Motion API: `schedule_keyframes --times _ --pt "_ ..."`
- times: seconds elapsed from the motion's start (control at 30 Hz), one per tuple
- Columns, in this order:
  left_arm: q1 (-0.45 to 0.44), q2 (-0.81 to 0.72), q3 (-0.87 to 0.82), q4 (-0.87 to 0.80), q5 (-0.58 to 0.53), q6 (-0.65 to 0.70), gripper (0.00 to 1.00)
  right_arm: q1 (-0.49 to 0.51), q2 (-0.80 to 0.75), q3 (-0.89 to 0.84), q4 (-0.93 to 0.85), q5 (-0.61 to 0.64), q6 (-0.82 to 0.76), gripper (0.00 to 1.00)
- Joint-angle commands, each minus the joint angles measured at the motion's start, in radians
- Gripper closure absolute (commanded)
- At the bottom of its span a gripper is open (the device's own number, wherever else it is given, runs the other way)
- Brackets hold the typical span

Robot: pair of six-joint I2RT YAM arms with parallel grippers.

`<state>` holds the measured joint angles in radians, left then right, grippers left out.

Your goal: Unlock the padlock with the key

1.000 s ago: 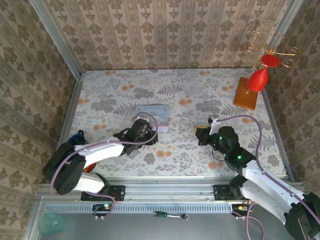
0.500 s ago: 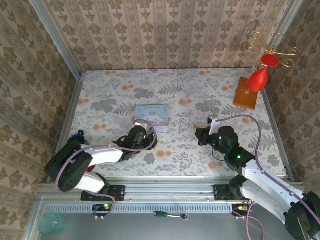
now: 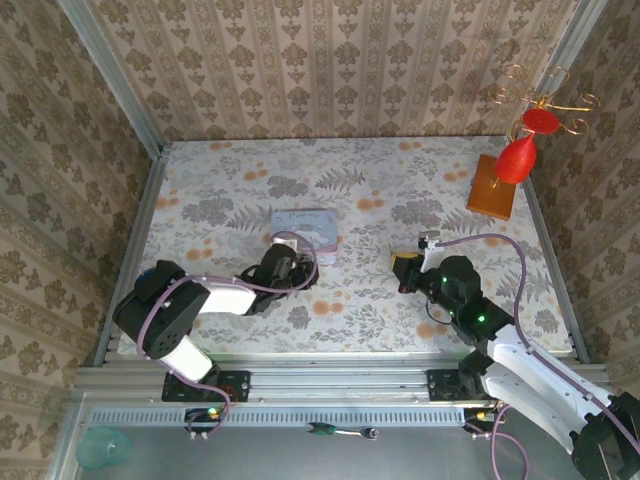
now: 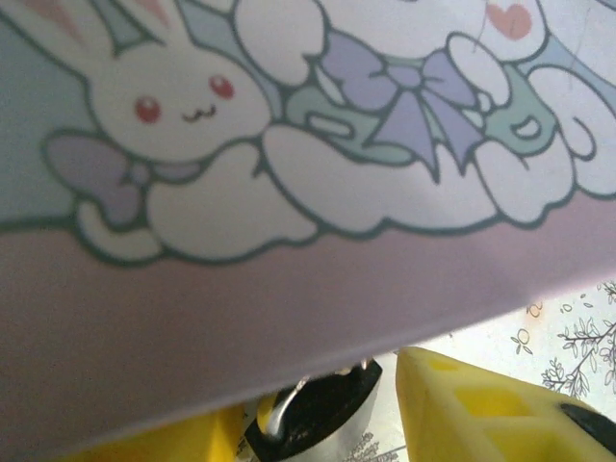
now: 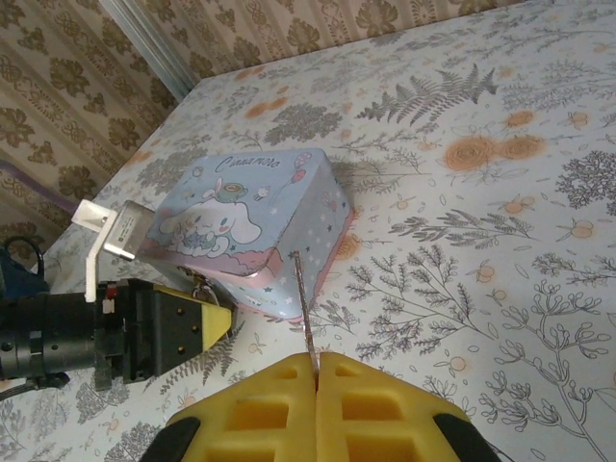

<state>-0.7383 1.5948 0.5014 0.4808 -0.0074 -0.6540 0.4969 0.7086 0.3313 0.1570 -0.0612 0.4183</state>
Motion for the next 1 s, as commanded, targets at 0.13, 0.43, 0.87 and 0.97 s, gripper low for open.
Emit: schedule_keyframes --times 0.13,0.43,0.87,0.97 --pt "0.012 0.093 0.045 0.062 0.031 -0.027 0.65 -0.004 -0.008 -0.005 0.009 -0.006 -0.015 1.0" --pt "0.009 0.066 0.042 0.026 0.06 -0.061 0.81 -0.006 0.109 0.04 -0.021 -0.025 0.01 1.0" --pt "0.005 -0.092 0.037 0.0 0.191 -0.287 0.83 0.034 0.271 0.109 -0.076 -0.248 0.258 1.0" --pt "0.003 -0.084 0.01 0.1 0.228 -0.351 0.85 0.036 0.356 0.11 0.001 -0.337 0.327 1.0"
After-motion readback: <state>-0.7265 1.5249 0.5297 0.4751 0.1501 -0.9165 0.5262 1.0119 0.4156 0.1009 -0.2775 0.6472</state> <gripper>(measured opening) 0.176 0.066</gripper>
